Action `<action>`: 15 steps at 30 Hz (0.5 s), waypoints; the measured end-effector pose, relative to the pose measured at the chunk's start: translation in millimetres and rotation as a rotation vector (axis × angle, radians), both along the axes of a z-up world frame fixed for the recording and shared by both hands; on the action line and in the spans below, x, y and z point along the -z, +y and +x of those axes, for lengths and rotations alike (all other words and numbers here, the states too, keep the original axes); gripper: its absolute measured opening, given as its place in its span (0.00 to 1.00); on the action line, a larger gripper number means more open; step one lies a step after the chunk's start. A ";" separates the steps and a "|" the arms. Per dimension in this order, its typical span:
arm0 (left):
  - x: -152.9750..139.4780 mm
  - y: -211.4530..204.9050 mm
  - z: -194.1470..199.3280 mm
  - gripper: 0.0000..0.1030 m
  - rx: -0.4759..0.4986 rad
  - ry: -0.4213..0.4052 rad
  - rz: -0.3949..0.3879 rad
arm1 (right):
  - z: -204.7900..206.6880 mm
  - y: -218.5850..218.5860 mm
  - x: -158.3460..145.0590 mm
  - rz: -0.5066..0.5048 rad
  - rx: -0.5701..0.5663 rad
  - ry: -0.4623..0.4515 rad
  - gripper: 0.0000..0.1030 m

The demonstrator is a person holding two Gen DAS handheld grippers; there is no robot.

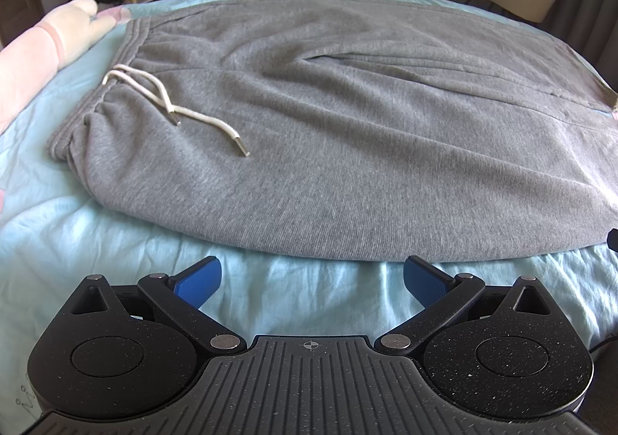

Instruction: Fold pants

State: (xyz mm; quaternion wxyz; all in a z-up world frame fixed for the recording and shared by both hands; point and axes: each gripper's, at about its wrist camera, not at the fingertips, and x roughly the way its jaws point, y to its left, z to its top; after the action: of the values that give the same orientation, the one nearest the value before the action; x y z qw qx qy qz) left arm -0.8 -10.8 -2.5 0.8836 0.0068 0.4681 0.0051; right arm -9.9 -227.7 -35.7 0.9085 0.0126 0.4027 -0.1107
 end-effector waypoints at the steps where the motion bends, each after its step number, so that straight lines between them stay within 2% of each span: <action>1: 0.3 -0.6 -0.3 1.00 0.001 0.001 0.001 | -0.1 -0.1 0.1 0.001 0.000 0.000 0.96; 15: 1.0 -1.5 -0.8 1.00 0.000 0.003 -0.002 | 0.1 -2.3 -1.5 0.027 0.013 0.001 0.96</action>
State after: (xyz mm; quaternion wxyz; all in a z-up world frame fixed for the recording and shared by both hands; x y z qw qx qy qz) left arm -1.6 -12.3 -3.5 0.8829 0.0061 0.4696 0.0046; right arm -9.8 -230.0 -34.1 0.9074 0.0272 0.4044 -0.1111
